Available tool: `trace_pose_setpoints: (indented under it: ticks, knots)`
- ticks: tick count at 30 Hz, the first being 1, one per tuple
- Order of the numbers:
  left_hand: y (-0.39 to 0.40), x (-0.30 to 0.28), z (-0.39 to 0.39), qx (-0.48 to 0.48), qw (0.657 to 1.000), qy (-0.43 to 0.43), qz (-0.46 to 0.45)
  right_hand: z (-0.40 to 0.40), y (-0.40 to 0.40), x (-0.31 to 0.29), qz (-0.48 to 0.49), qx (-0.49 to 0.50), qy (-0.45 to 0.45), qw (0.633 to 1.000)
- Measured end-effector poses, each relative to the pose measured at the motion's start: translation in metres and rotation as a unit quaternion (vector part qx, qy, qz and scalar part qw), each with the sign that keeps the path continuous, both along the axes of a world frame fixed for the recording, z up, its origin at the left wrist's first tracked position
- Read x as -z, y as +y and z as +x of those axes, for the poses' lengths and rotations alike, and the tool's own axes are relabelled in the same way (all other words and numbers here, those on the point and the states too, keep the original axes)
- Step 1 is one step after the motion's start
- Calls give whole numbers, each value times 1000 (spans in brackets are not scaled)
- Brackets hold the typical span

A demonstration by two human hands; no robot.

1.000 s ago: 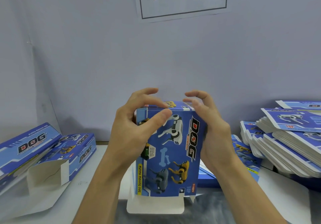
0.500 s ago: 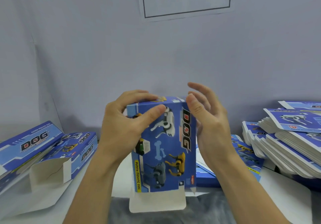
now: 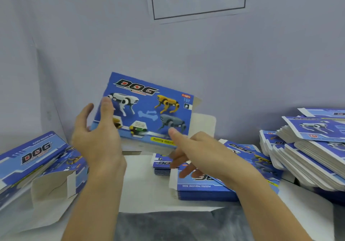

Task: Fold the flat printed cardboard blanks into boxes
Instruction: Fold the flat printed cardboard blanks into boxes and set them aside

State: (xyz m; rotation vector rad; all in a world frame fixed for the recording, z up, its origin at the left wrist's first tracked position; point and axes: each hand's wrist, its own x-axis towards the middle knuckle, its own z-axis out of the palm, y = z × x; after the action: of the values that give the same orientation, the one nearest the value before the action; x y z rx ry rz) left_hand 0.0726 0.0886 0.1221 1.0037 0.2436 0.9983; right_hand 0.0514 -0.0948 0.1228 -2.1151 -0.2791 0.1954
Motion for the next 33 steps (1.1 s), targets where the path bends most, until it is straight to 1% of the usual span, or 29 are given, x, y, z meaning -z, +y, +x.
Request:
trace_pose_setpoints:
  ticks: [2,3,5,7,9,10,11,12,13,14,15,17,18,19,21,23,24,26,28,29,31,33]
  knots:
    - [-8,4,4,34,997,62,1,6,-2,4,75,63,30,995]
    - [-12,6,5,70,994,81,-11,7,-3,5,119,84,57,988]
    - [-19,7,3,182,976,114,-27,11,-6,11,183,107,103,972]
    - [-21,8,-2,303,941,153,2,16,-8,17,255,143,111,950]
    - [-20,8,-9,393,889,217,93,22,-12,21,374,174,77,908]
    - [-20,10,-12,420,860,251,143,25,-15,23,429,183,53,883]
    - [-20,11,-14,432,838,280,181,26,-19,23,463,187,34,866]
    - [-20,10,-14,428,828,300,205,28,-23,24,475,183,21,860]
    - [-21,9,-15,406,830,312,223,30,-29,25,470,174,13,865]
    - [-22,7,-14,373,841,317,233,31,-34,26,452,160,7,878]
    - [-21,6,-12,331,858,312,237,32,-39,27,427,138,1,894]
    - [-15,8,-6,273,897,264,227,32,-47,29,359,67,-10,931]
    - [-13,9,-4,279,908,228,215,32,-48,30,321,17,-10,947]
    - [-11,10,-3,308,909,194,201,30,-48,30,289,-35,-3,957]
    - [-12,11,-5,370,903,138,170,30,-45,33,259,-108,21,959]
    - [-16,15,-6,370,909,90,169,32,-38,37,275,-99,12,956]
    - [-20,17,-6,360,913,71,175,34,-33,38,300,-73,-6,951]
    - [-29,22,-3,354,915,42,191,36,-22,42,365,-20,-68,928]
    - [-40,27,0,335,921,19,197,36,-14,43,351,33,-156,922]
    - [-44,30,2,313,928,14,200,35,-12,44,338,44,-185,922]
    - [-48,32,4,274,940,8,205,36,-11,46,340,40,-200,918]
    - [-48,34,5,257,941,3,218,38,-13,48,344,26,-202,917]
